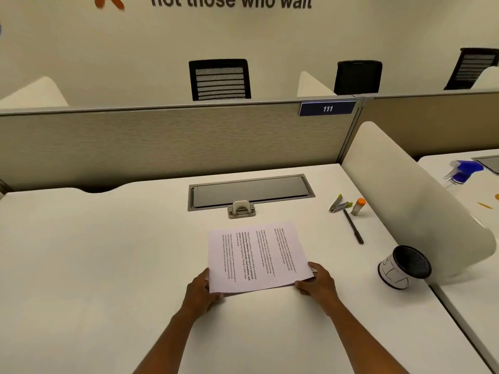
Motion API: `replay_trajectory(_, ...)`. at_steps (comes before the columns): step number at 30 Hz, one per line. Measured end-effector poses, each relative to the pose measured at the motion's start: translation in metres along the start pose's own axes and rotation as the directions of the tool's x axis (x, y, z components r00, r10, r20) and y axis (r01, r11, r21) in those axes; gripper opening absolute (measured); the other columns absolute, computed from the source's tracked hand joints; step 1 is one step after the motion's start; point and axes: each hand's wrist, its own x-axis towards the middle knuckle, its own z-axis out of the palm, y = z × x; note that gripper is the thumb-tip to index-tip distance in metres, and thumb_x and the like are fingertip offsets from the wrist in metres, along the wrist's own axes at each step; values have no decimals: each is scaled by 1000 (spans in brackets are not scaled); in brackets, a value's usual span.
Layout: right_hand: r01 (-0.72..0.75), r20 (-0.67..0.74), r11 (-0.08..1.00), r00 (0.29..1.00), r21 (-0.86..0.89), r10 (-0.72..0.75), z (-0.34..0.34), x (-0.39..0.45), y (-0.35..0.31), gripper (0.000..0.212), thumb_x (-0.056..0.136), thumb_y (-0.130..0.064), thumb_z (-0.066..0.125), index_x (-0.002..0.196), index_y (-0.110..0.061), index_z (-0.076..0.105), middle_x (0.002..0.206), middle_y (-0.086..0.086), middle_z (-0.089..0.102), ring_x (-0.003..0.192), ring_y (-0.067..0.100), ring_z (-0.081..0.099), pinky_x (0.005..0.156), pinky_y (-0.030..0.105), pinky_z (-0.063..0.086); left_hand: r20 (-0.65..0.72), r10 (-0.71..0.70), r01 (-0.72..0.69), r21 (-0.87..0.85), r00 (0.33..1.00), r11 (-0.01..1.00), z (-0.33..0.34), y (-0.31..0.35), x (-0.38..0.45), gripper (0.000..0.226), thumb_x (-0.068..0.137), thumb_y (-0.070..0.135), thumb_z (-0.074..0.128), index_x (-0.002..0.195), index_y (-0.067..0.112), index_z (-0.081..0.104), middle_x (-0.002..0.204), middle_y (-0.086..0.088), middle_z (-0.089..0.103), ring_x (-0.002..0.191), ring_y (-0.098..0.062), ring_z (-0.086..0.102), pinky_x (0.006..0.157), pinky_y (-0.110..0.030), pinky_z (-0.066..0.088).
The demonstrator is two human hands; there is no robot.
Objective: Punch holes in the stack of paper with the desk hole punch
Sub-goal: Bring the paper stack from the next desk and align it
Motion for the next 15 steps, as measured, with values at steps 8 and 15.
replay_trajectory(8,4,-12,1000,1000,15,-4,1,1,2,76,63,2,86,130,-12,52,108,10,67,76,25,72,59,25,59,-8,4,-5,-15,1000,1000,1,-3,2,55,73,-3,72,114,30,56,84,-1,70,49,-8,61,42,-17,46)
replay_trajectory(15,47,29,999,998,-5,-47,0,1,2,70,66,-2,85,129,-16,56,102,0,71,80,24,72,62,27,61,-12,5,-5,18,1000,1000,1,-6,5,60,73,1,76,120,30,53,82,5,68,59,-9,62,43,-17,47)
